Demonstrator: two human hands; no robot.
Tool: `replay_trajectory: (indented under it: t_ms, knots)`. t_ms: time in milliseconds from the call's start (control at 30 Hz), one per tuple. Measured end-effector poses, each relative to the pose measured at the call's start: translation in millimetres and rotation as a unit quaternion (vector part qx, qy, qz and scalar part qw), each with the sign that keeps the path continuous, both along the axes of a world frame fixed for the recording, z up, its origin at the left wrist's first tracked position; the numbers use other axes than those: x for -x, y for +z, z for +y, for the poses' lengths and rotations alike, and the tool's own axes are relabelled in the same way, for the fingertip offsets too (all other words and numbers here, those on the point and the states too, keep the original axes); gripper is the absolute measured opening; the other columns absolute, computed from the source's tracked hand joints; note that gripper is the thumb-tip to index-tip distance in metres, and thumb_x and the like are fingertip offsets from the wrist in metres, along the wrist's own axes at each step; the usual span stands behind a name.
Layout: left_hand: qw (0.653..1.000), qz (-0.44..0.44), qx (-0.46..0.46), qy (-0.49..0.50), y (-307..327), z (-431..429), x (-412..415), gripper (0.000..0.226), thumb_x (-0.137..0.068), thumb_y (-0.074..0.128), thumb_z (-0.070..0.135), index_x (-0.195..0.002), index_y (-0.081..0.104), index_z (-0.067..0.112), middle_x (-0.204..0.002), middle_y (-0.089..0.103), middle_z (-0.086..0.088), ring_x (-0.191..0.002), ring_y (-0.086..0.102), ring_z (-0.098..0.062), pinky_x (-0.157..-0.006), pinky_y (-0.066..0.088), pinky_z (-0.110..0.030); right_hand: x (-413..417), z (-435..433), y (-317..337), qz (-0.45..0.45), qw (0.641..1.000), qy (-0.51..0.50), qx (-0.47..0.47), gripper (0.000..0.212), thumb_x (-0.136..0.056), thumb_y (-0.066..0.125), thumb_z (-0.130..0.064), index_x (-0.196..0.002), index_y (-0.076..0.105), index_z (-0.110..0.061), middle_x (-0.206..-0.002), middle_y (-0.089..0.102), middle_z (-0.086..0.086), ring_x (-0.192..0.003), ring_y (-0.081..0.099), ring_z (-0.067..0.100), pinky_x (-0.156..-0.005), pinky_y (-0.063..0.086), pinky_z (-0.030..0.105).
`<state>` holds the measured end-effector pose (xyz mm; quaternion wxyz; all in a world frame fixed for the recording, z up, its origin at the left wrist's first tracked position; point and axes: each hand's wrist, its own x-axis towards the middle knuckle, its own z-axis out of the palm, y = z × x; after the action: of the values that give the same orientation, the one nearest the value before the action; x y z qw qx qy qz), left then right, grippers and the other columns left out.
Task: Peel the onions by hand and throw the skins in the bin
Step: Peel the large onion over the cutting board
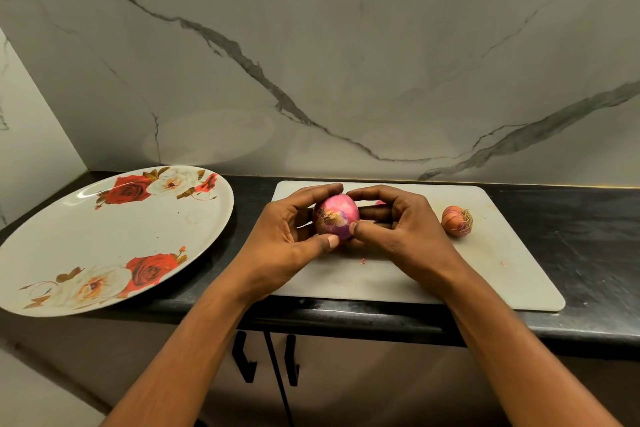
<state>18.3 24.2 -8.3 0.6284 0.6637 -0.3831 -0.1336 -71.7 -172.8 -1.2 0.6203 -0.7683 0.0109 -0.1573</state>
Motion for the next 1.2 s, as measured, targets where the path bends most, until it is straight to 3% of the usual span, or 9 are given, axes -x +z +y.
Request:
replay_trajectory:
  t_ms: [300, 467, 800, 933, 1067, 1200]
  knots:
    - [1.0, 0.014, 0.019, 0.003, 0.1, 0.5, 1.3, 0.067, -0.086, 0.078, -0.009, -0.145, 0.06, 0.019, -0.143, 0.062, -0.002, -0.129, 0.064, -0.026, -0.101, 0.059, -0.042, 1.1, 1.1, 1.3, -0.018, 1.0, -0.013, 0.015, 0.044, -0.09, 0.068, 0.009, -0.127, 0.073, -0.015, -0.113, 0.08, 0.003, -0.105, 0.078, 0.017, -0.084, 0.066, 0.043]
    - [1.0, 0.023, 0.016, 0.007, -0.4, 0.8, -0.7, 0.067, -0.088, 0.078, -0.005, -0.146, 0.06, 0.021, -0.144, 0.063, -0.001, -0.128, 0.065, -0.027, -0.102, 0.058, -0.045, 2.9, 2.7, 3.4, 0.0, 0.999, 0.012, -0.038, 0.045, -0.097, 0.053, 0.01, -0.134, 0.068, -0.01, -0.109, 0.08, 0.009, -0.094, 0.08, 0.028, -0.084, 0.066, 0.042]
    - [0.999, 0.027, 0.01, 0.037, 2.5, -4.0, 2.5, 0.069, -0.083, 0.087, 0.026, -0.146, 0.06, 0.031, -0.14, 0.062, 0.001, -0.126, 0.066, -0.025, -0.102, 0.058, -0.047, 1.0, 4.8, 0.7, -0.029, 0.999, -0.032, -0.008, 0.039, -0.099, 0.058, 0.011, -0.129, 0.072, -0.009, -0.109, 0.08, 0.009, -0.087, 0.081, 0.023, -0.077, 0.065, 0.029]
    - [0.996, 0.05, 0.056, 0.057, 3.6, -3.0, 3.8, 0.068, -0.08, 0.086, 0.016, -0.142, 0.061, 0.026, -0.138, 0.063, -0.004, -0.119, 0.071, -0.027, -0.102, 0.059, -0.048, -0.2, -0.1, -0.1, -0.053, 0.995, -0.082, -0.021, 0.022, -0.096, 0.066, 0.009, -0.11, 0.079, -0.004, -0.099, 0.081, 0.008, -0.084, 0.081, 0.024, -0.082, 0.066, 0.037]
    - [0.994, 0.049, 0.072, 0.068, 1.4, -1.9, 2.2, 0.072, -0.075, 0.093, 0.012, -0.138, 0.059, 0.022, -0.136, 0.064, -0.003, -0.117, 0.071, -0.031, -0.1, 0.059, -0.053, 0.5, 1.4, -0.9, -0.063, 0.993, -0.096, 0.015, 0.012, -0.092, 0.079, -0.006, -0.103, 0.083, -0.009, -0.091, 0.082, 0.003, -0.084, 0.081, 0.021, -0.084, 0.066, 0.044]
    - [0.996, 0.024, 0.055, 0.063, 1.7, 0.3, 2.2, 0.063, -0.076, 0.089, 0.012, -0.133, 0.063, 0.02, -0.134, 0.066, -0.001, -0.12, 0.069, -0.03, -0.1, 0.059, -0.054, 3.1, 6.4, 3.6, -0.025, 0.998, -0.045, -0.042, 0.023, -0.096, 0.075, -0.013, -0.118, 0.078, -0.01, -0.102, 0.082, 0.009, -0.089, 0.081, 0.027, -0.082, 0.066, 0.048]
